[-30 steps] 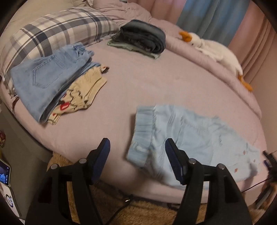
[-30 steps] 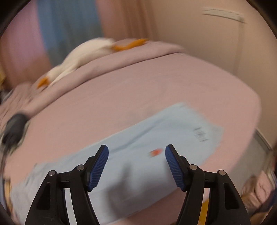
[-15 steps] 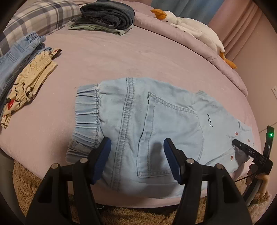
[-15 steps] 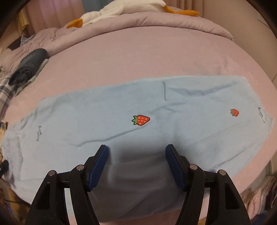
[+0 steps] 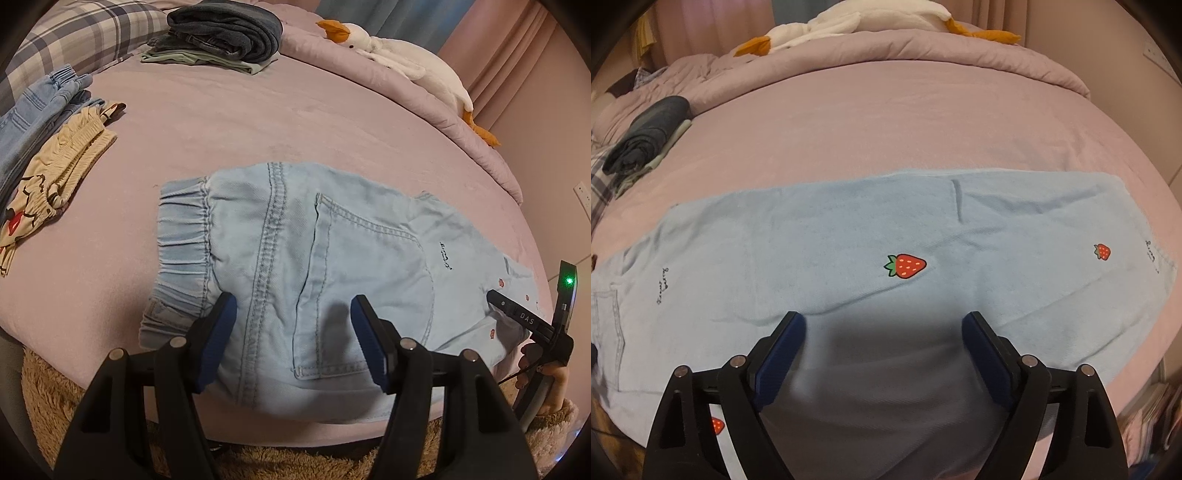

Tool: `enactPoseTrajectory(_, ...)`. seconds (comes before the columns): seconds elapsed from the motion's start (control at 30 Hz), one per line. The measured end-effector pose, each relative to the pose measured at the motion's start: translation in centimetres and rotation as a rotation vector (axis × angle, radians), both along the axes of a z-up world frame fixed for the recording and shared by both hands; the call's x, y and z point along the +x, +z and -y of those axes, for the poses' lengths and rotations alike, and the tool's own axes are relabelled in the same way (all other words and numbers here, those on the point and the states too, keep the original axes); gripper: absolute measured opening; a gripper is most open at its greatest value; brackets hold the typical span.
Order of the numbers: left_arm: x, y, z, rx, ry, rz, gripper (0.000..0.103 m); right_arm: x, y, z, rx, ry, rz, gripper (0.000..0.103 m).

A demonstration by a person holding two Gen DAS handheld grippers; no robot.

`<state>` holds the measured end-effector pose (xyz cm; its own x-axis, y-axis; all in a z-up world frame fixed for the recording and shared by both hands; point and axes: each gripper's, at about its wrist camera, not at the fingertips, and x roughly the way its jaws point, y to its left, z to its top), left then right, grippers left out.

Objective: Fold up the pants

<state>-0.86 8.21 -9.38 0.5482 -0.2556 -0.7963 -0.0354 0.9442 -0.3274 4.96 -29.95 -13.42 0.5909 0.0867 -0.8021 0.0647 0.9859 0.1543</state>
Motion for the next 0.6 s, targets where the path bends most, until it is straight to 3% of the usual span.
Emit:
enactPoseTrajectory(0.33,0.0,0.0,0.6,0.021,-0.012,0.005,0.071,-0.3,-0.3,-0.2,-0.008,-0.007,0.012,0.088)
enactPoseTrajectory(0.6,0.1,-0.3,2.1,0.101,-0.036,0.012,0.081,-0.4,-0.3,-0.3,-0.017,-0.008,0.021,0.09)
